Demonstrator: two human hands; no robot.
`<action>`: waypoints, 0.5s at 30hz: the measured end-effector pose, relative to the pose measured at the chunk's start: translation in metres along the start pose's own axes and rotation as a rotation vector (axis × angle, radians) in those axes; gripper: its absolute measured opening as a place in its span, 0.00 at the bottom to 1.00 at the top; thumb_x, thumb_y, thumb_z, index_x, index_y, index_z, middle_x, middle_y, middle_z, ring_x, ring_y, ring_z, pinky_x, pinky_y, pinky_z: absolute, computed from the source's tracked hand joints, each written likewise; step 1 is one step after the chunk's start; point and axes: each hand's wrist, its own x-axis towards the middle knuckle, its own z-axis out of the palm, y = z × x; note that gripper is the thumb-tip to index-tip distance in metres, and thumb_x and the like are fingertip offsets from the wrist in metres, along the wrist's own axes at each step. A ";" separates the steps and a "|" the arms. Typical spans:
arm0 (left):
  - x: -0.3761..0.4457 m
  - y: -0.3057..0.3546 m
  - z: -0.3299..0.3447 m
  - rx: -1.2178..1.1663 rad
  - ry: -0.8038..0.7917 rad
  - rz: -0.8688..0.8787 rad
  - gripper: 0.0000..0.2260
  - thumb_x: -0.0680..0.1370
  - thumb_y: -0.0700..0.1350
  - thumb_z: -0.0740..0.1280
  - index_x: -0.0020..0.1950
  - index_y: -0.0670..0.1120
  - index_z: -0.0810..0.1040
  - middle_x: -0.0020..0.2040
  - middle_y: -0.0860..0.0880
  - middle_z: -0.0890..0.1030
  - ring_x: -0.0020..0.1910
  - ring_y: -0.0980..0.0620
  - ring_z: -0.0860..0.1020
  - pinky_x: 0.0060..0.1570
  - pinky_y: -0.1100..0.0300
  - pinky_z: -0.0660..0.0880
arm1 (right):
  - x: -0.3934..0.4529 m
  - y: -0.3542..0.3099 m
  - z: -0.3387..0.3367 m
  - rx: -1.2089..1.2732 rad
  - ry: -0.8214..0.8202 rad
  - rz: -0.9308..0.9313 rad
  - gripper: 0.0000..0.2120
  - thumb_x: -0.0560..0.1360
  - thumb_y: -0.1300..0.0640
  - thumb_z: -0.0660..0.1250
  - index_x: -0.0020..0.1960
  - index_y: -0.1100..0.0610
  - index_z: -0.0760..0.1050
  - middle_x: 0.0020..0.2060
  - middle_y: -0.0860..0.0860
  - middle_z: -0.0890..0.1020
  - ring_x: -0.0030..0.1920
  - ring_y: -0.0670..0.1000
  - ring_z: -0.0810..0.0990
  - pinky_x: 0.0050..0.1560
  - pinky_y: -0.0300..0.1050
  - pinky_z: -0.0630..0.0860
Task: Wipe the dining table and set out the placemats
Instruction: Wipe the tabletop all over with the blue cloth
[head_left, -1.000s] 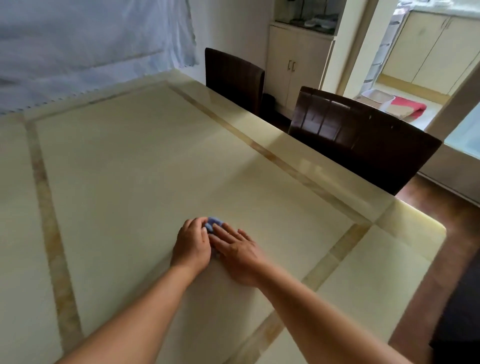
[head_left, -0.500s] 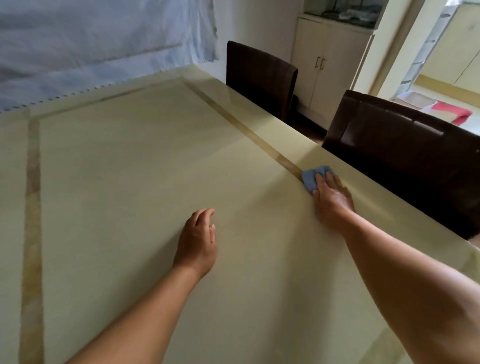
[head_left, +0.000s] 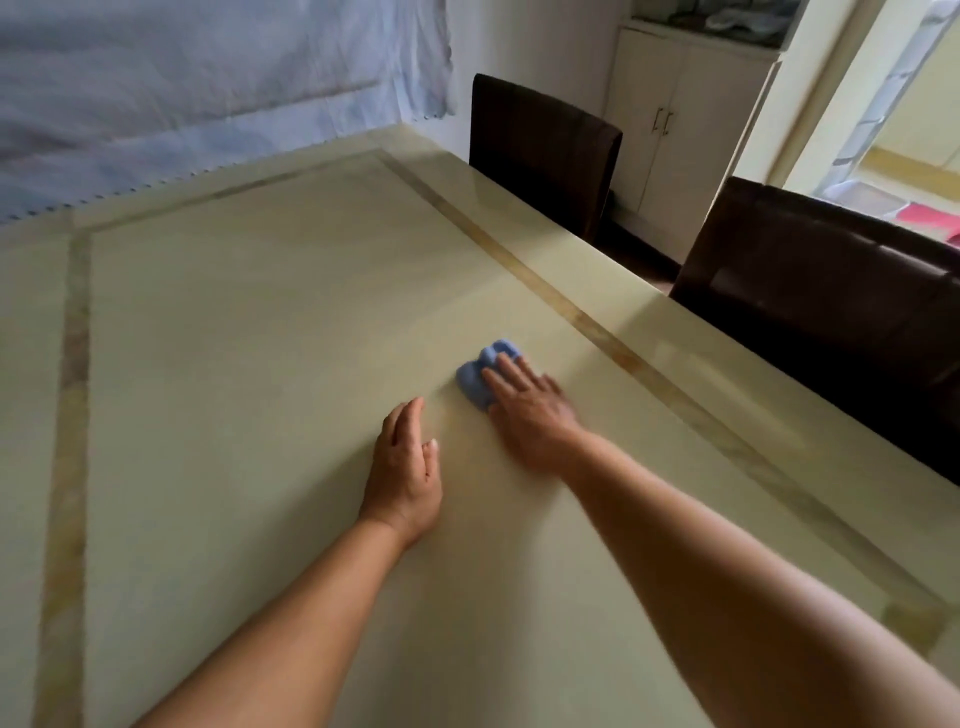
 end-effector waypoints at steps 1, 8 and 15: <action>0.000 0.001 -0.004 -0.010 -0.012 -0.009 0.21 0.77 0.32 0.58 0.69 0.32 0.62 0.69 0.34 0.65 0.70 0.39 0.64 0.71 0.55 0.58 | -0.004 -0.016 0.006 0.008 -0.013 -0.048 0.26 0.81 0.47 0.48 0.77 0.48 0.47 0.77 0.48 0.45 0.77 0.51 0.43 0.74 0.48 0.44; -0.045 -0.010 -0.039 0.072 -0.014 -0.131 0.18 0.77 0.32 0.55 0.67 0.37 0.69 0.68 0.38 0.69 0.67 0.42 0.69 0.68 0.56 0.61 | -0.061 -0.106 0.034 0.015 -0.089 -0.227 0.27 0.81 0.48 0.49 0.77 0.47 0.44 0.77 0.45 0.44 0.76 0.49 0.40 0.74 0.48 0.42; -0.110 -0.038 -0.091 0.100 -0.098 -0.245 0.16 0.79 0.37 0.54 0.63 0.43 0.74 0.64 0.42 0.72 0.62 0.44 0.73 0.61 0.59 0.66 | -0.142 -0.172 0.052 0.044 -0.136 -0.243 0.27 0.81 0.50 0.48 0.77 0.46 0.41 0.77 0.44 0.42 0.76 0.49 0.38 0.73 0.47 0.37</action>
